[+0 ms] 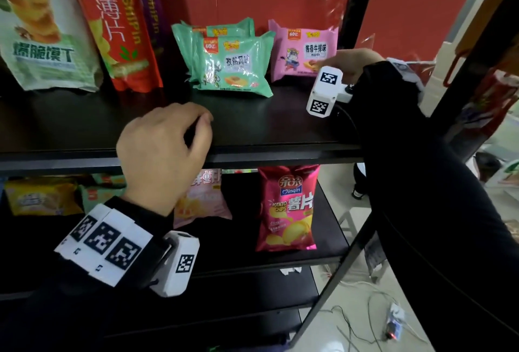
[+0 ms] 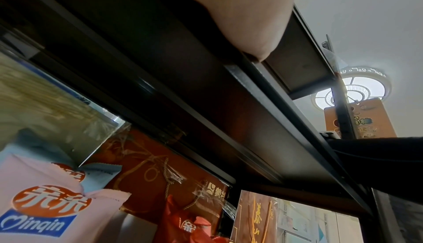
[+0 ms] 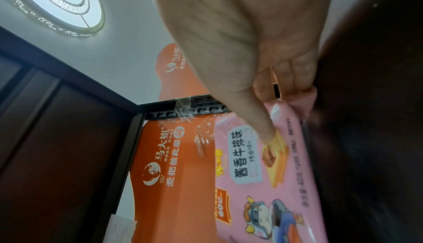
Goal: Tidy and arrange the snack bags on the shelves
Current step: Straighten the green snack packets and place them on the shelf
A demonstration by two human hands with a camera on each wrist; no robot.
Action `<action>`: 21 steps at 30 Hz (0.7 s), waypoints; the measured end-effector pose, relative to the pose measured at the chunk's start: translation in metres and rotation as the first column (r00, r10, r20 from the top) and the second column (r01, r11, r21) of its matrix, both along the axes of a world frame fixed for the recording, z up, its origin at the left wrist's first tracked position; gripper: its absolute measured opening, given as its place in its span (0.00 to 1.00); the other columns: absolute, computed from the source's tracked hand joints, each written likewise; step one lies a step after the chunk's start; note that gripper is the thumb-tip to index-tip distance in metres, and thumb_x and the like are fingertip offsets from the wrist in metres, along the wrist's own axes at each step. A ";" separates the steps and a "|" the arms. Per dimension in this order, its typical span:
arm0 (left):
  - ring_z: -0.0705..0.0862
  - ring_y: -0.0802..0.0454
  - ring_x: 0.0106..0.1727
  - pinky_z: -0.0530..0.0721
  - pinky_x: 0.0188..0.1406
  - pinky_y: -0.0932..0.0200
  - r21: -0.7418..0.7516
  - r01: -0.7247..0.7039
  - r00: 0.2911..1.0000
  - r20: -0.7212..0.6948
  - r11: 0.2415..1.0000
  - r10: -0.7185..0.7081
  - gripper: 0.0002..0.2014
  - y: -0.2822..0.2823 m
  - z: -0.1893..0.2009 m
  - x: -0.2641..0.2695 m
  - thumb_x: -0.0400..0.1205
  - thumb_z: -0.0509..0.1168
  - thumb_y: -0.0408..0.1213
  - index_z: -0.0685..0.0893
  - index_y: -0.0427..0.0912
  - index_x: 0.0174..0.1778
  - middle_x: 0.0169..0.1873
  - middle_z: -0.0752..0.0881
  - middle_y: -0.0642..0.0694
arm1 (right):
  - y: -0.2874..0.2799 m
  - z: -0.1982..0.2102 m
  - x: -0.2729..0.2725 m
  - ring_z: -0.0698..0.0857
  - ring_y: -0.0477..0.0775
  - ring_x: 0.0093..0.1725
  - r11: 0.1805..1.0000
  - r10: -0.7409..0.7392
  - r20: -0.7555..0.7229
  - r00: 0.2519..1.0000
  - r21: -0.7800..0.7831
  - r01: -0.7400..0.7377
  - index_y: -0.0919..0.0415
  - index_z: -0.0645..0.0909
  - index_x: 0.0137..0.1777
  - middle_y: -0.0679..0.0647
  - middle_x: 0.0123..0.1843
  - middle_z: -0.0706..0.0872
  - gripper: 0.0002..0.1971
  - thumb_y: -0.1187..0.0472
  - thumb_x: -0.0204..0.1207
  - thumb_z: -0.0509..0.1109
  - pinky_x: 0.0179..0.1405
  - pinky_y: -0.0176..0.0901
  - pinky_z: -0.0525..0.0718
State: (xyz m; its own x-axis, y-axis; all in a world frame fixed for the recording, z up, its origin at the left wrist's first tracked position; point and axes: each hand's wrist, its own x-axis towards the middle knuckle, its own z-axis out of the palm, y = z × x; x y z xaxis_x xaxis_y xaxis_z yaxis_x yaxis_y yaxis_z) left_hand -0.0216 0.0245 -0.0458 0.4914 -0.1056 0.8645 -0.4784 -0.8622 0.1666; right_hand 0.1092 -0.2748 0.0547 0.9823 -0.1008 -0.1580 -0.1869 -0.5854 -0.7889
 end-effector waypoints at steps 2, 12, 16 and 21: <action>0.85 0.42 0.37 0.76 0.31 0.46 0.001 0.002 1.000 0.000 1.000 -0.002 0.14 -0.001 -0.001 0.000 0.84 0.57 0.42 0.89 0.46 0.45 0.35 0.87 0.46 | -0.006 -0.006 0.004 0.83 0.42 0.22 0.988 -0.052 0.132 0.990 0.150 0.032 0.55 0.75 0.45 0.45 0.21 0.85 0.07 0.67 0.82 0.64 0.25 0.30 0.80; 0.84 0.43 0.34 0.75 0.29 0.48 -0.006 -0.011 0.999 0.045 1.000 0.011 0.14 -0.001 -0.003 0.002 0.84 0.58 0.42 0.89 0.47 0.43 0.32 0.86 0.48 | -0.007 -0.012 0.000 0.85 0.43 0.26 0.937 -0.264 0.217 0.940 0.290 0.196 0.57 0.78 0.37 0.47 0.24 0.86 0.10 0.70 0.74 0.72 0.36 0.34 0.85; 0.83 0.45 0.33 0.75 0.29 0.50 0.003 -0.008 0.999 0.050 1.000 0.008 0.13 0.000 -0.002 0.002 0.84 0.59 0.41 0.89 0.46 0.43 0.31 0.86 0.49 | 0.012 0.000 -0.006 0.73 0.48 0.30 0.863 -0.492 0.466 0.735 0.376 0.339 0.54 0.73 0.25 0.51 0.28 0.75 0.17 0.71 0.71 0.68 0.38 0.44 0.75; 0.83 0.46 0.32 0.72 0.28 0.53 0.020 -0.005 0.999 0.040 1.000 0.004 0.13 0.000 0.000 0.000 0.83 0.58 0.42 0.89 0.46 0.42 0.30 0.85 0.49 | 0.079 0.016 -0.025 0.82 0.46 0.38 0.910 -0.248 0.413 0.877 0.408 0.065 0.56 0.85 0.48 0.50 0.41 0.85 0.05 0.60 0.74 0.72 0.36 0.37 0.84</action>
State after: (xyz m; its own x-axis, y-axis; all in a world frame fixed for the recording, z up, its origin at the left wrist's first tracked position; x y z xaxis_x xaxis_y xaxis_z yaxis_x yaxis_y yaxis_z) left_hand -0.0214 0.0244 -0.0461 0.4568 -0.1207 0.8813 -0.4806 -0.8672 0.1303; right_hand 0.0839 -0.1963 0.0712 0.9298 -0.2828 0.2357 0.1744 -0.2255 -0.9585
